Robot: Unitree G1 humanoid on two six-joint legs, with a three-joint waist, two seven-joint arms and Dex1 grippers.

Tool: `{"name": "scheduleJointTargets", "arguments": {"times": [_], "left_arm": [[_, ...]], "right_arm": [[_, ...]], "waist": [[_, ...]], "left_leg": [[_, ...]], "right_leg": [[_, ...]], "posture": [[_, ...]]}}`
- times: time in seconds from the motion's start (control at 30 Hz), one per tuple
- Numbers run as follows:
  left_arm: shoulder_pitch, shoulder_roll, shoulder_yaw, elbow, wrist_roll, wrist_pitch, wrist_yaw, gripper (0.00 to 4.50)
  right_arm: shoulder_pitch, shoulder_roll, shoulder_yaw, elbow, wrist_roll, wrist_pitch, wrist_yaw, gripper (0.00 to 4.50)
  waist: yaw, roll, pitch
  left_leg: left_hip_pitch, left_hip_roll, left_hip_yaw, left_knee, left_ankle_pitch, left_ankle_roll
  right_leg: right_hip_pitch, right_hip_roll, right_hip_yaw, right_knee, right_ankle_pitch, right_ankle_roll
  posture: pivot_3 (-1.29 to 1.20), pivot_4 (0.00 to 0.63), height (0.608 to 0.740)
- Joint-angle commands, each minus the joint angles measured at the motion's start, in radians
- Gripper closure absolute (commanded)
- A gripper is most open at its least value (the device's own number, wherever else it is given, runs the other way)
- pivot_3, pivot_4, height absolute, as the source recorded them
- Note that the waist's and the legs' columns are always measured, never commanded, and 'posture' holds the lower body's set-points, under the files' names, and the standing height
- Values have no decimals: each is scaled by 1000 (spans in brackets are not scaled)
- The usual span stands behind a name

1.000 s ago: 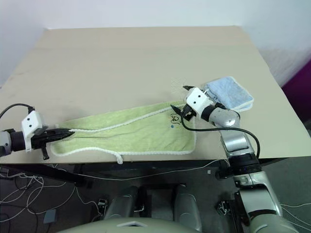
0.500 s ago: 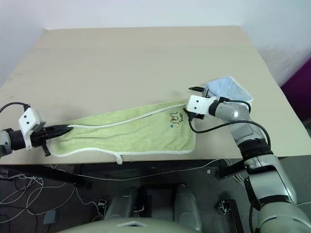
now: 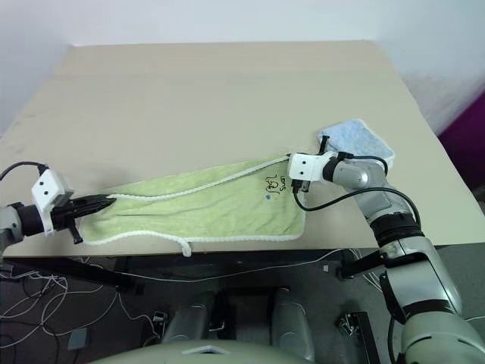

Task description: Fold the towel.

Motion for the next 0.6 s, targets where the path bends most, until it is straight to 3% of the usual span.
{"name": "scheduleJointTargets", "arguments": {"times": [0.03, 0.27, 0.6], "left_arm": [[8, -13, 33, -29, -11, -5, 20, 4500], [-121, -55, 37, 97, 30, -64, 129, 4500], [-644, -109, -10, 520, 141, -194, 326, 4500]], "right_arm": [[-30, -31, -17, -3, -12, -20, -17, 4448], [-97, -32, -42, 13, 2, -17, -30, 4448], [-424, -29, -52, 261, -8, -39, -144, 4448]], "waist": [[0, 0, 0], [1, 0, 0], [2, -2, 1]], "left_leg": [[0, 0, 0, 0, 0, 0], [0, 0, 0, 1, 0, 0], [0, -1, 1, 2, 0, 0]], "right_leg": [[0, 0, 0, 0, 0, 0], [0, 0, 0, 1, 0, 0], [1, 0, -1, 1, 0, 1]], "posture": [[0, 150, 740], [0, 150, 740], [0, 150, 740]]}}
